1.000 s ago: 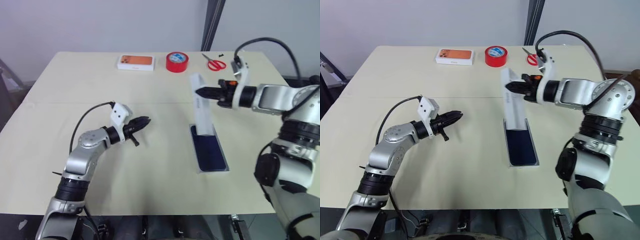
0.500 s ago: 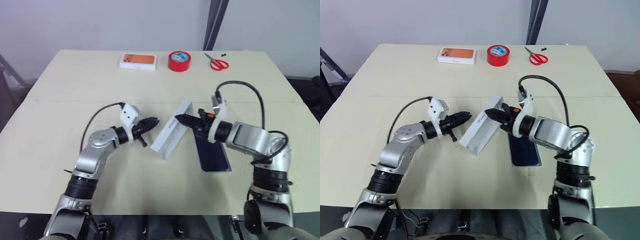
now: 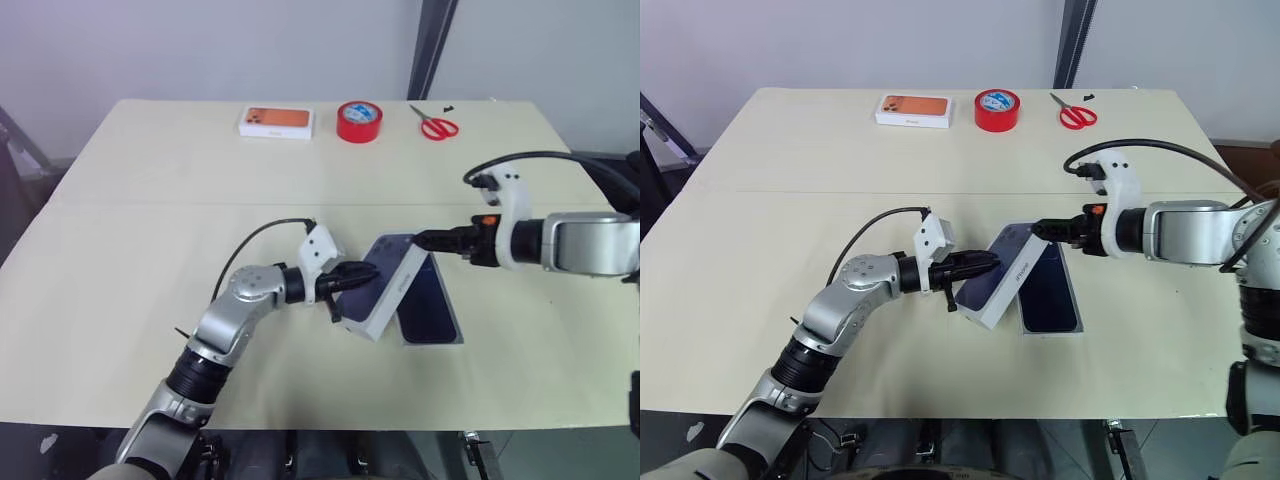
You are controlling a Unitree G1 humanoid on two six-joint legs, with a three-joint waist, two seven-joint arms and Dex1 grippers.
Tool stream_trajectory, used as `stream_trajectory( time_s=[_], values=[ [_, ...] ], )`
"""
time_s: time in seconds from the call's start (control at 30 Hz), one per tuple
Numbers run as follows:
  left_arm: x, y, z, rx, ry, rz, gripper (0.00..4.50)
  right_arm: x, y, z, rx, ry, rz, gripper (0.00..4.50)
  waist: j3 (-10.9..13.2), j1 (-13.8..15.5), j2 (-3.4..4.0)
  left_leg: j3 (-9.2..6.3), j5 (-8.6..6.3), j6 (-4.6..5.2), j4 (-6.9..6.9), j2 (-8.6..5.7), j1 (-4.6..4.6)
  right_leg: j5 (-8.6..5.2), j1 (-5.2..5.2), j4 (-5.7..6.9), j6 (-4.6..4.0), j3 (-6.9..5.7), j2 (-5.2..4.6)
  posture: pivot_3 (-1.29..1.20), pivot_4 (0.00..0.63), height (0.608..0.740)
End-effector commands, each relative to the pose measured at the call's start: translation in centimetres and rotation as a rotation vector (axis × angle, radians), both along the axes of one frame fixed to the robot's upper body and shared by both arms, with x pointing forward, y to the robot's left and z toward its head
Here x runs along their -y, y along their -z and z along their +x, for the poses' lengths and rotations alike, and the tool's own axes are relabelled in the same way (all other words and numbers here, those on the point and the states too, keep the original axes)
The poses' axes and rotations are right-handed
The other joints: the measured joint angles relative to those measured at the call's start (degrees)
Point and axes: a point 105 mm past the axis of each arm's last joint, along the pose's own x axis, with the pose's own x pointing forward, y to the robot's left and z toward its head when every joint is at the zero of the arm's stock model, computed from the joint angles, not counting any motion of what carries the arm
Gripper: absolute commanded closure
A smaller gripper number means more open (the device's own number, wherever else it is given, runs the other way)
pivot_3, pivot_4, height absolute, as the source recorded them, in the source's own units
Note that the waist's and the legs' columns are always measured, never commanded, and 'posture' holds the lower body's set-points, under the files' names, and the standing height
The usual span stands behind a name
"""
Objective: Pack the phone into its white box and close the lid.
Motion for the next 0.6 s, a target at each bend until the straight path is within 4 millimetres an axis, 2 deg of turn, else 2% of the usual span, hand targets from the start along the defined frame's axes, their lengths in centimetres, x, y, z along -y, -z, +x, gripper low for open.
stream_trajectory(
  time_s=[0.03,0.17,0.33,0.5,0.6],
  values=[
    [0.7,-1.5,-0.2,0.033,0.016,-0.037,3.99,1.1,-0.4,0.4,0.102,-0.035,-0.160,0.65,0.00,0.00,0.00,0.00,0.00,0.00,0.00,0.00,-0.01,0.00,-0.02,0.00,0.00,0.00,0.00,0.00,0.150,0.725],
    [0.0,-2.5,0.6,0.013,-0.045,-0.094,3.99,2.2,0.0,0.6,0.152,-0.088,-0.278,1.84,0.00,0.00,0.00,-0.01,0.00,0.00,0.00,0.00,-0.01,0.00,-0.03,0.00,0.00,0.00,0.00,0.00,0.150,0.725],
    [-3.1,-3.1,2.8,-0.001,-0.201,-0.074,3.99,0.9,0.6,-1.1,0.180,-0.290,-0.378,4.45,0.00,-0.16,0.00,-0.02,0.00,0.00,0.00,0.02,0.00,0.00,-0.09,0.07,0.00,0.00,0.01,0.00,0.150,0.725],
    [-6.1,-1.0,4.2,-0.025,-0.300,0.116,3.99,-0.7,3.1,-3.4,0.117,-0.461,-0.420,4.45,0.00,-0.04,-0.01,-0.05,0.01,-0.01,0.00,0.01,0.00,0.00,-0.09,0.08,0.00,-0.01,0.03,0.00,0.150,0.725],
    [-6.2,0.4,3.7,-0.037,-0.258,0.212,3.99,-1.5,4.6,-3.8,0.080,-0.480,-0.410,4.45,0.01,0.03,-0.01,-0.05,0.01,-0.03,0.00,0.00,0.00,0.00,-0.09,0.07,0.00,-0.01,0.00,0.00,0.150,0.725]
  ],
)
